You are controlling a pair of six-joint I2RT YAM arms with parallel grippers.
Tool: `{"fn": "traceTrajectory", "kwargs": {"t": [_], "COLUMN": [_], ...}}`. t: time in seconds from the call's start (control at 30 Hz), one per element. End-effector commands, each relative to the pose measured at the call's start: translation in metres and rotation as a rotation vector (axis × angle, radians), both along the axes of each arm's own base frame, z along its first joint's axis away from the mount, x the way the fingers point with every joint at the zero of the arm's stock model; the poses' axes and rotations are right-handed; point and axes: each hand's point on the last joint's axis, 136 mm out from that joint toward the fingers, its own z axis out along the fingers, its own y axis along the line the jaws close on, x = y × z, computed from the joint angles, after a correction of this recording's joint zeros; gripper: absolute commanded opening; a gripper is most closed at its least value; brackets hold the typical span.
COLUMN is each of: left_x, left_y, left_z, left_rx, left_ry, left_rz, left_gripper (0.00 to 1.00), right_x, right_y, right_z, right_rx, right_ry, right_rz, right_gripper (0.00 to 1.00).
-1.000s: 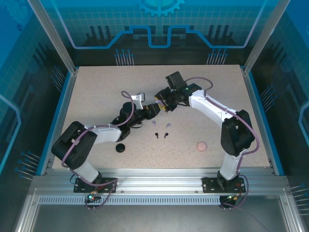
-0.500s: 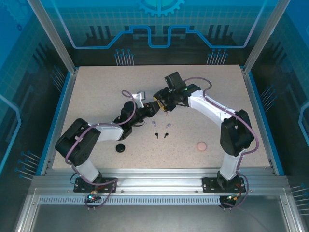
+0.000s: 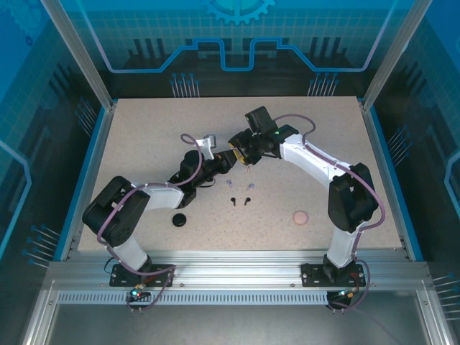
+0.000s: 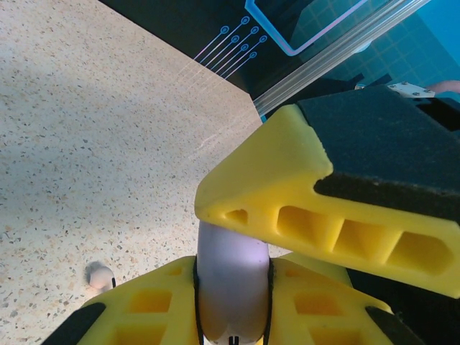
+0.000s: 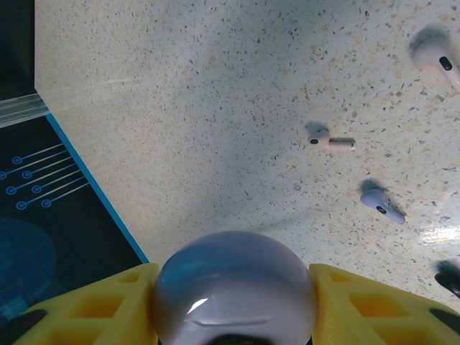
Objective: Insert wireless bluetooth earbuds into charging case
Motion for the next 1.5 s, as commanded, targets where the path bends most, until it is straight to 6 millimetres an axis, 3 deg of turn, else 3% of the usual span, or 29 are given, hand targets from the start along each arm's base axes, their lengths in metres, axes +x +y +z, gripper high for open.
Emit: {"fn": "traceTrajectory", "kwargs": {"t": [0.0,0.17,0.33,0.47,0.57,0.77,0.87,0.97,1.47], "left_x": [0.007,0.005,-0.007,-0.023,-0.035,-0.047,-0.054,-0.058,-0.068], "left_y": [-0.005,-0.005,-0.009,-0.012,-0.013,-0.013,-0.018,-0.022,-0.027], "left_z": [0.013,0.013,0.019,0.032,0.041,0.061,0.071,0.075,0.081], "left_rx": [-0.023,-0.025,0.013,0.047,0.075,0.064,0.037,0.021,0.004], "left_ry": [-0.035,-0.017,-0.003,0.003,-0.002,-0.016,-0.015,-0.008,0.002], "left_rz": [0.011,0.003,-0.064,-0.184,-0.272,-0.409,-0.479,-0.526,-0.591], "left_gripper": [0.03,0.0,0.0,0.0,0.0,0.0,0.0,0.0,0.0], "right_x": [-0.005,0.009,0.009,-0.007,-0.017,-0.053,-0.065,-0.075,-0.067], "right_y": [0.005,-0.006,-0.05,-0.091,-0.108,-0.104,-0.094,-0.084,-0.045], "right_z": [0.001,0.022,0.051,0.053,0.058,0.066,0.078,0.072,0.074], "right_rx": [0.015,0.036,-0.032,-0.126,-0.15,-0.173,-0.127,-0.091,-0.06], "right_ry": [0.005,-0.053,-0.157,-0.267,-0.443,-0.781,-0.88,-0.899,-0.916], "right_rz": [0.005,-0.01,0.012,0.096,0.198,0.44,0.525,0.588,0.688], "right_gripper": [0.53,0.77,0.81,0.82,0.83,0.83,0.82,0.8,0.76]}}
